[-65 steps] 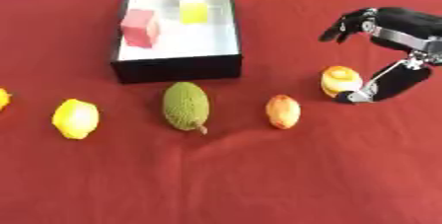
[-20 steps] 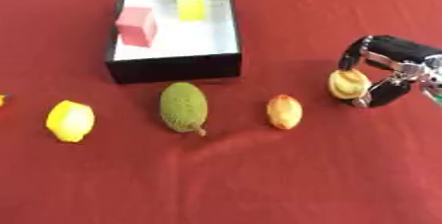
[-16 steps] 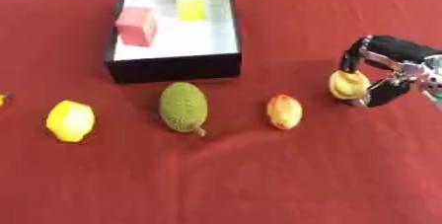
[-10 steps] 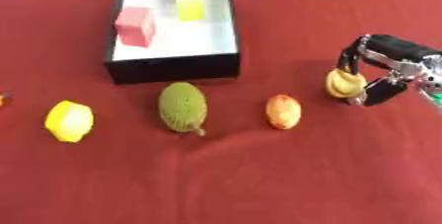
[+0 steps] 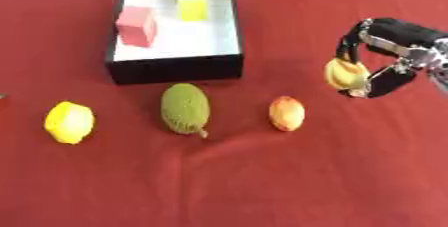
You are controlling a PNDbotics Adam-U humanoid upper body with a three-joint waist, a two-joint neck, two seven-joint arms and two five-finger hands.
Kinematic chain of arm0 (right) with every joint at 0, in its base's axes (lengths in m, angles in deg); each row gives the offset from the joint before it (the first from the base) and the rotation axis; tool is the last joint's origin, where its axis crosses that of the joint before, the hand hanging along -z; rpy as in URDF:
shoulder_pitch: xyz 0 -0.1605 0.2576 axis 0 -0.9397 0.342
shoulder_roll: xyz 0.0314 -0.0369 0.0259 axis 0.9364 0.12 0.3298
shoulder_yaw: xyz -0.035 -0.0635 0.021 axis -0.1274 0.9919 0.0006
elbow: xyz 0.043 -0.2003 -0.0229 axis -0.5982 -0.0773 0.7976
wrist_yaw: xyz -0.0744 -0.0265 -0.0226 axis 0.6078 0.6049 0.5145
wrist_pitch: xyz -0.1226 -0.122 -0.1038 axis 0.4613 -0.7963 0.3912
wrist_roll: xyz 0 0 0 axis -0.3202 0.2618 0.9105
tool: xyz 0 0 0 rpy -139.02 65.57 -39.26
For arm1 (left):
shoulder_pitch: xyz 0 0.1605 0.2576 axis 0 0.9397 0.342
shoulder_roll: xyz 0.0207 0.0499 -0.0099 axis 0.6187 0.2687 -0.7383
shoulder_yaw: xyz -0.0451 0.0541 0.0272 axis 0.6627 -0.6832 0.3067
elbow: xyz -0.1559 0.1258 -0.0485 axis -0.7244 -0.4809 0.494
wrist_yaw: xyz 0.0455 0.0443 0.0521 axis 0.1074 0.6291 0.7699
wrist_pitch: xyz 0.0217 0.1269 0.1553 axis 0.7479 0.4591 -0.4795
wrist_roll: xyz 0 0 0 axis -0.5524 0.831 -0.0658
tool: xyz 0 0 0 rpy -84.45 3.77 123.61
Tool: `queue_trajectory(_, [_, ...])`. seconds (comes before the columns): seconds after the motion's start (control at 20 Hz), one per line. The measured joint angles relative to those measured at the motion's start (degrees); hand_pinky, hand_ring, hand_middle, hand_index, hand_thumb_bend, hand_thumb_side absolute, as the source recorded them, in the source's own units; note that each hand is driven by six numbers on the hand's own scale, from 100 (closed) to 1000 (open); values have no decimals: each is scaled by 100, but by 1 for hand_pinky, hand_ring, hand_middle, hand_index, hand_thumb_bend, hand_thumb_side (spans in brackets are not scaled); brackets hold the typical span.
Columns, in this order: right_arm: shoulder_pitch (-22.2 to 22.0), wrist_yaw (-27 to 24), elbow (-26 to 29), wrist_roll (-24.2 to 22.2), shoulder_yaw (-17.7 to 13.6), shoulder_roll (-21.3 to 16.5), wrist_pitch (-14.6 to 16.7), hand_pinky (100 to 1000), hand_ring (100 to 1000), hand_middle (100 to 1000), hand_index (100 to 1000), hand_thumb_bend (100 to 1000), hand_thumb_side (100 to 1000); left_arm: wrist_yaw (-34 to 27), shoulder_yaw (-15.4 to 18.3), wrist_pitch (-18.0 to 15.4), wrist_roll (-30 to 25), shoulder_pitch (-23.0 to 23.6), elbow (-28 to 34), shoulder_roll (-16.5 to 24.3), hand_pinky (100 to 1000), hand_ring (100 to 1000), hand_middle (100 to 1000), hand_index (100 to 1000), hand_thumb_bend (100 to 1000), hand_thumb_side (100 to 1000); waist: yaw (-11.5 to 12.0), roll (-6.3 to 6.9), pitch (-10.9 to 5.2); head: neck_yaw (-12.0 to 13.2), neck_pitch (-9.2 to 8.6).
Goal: Pick up objects on the table and place them in the box.
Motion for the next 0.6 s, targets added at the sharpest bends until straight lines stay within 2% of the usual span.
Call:
queue_trajectory(0.2, [498, -251, 402, -290, 64, -74, 27, 777, 632, 421, 598, 461, 100, 20, -2, 6, -13, 5, 52, 5, 757, 836, 787, 871, 634, 628, 32, -41, -36, 5, 3])
queue_trajectory(0.35, [1164, -427, 524, -537, 224, -29, 22, 779, 634, 426, 599, 459, 100, 36, -13, -1, -22, 4, 96, 7, 758, 836, 788, 871, 634, 625, 73, -86, -102, -6, 6])
queue_trajectory(0.45, [1740, -466, 463, -726, 393, 174, 23, 780, 635, 427, 601, 458, 100, 55, -25, -11, -33, -1, 151, 7, 758, 836, 789, 872, 635, 624, 118, -100, -132, -40, 6])
queue_trajectory(0.6, [2640, -390, 47, -993, 675, 724, 71, 781, 637, 434, 602, 456, 100, 96, -31, -16, -37, -26, 288, 7, 758, 836, 790, 872, 634, 621, 243, -104, -147, -149, 6])
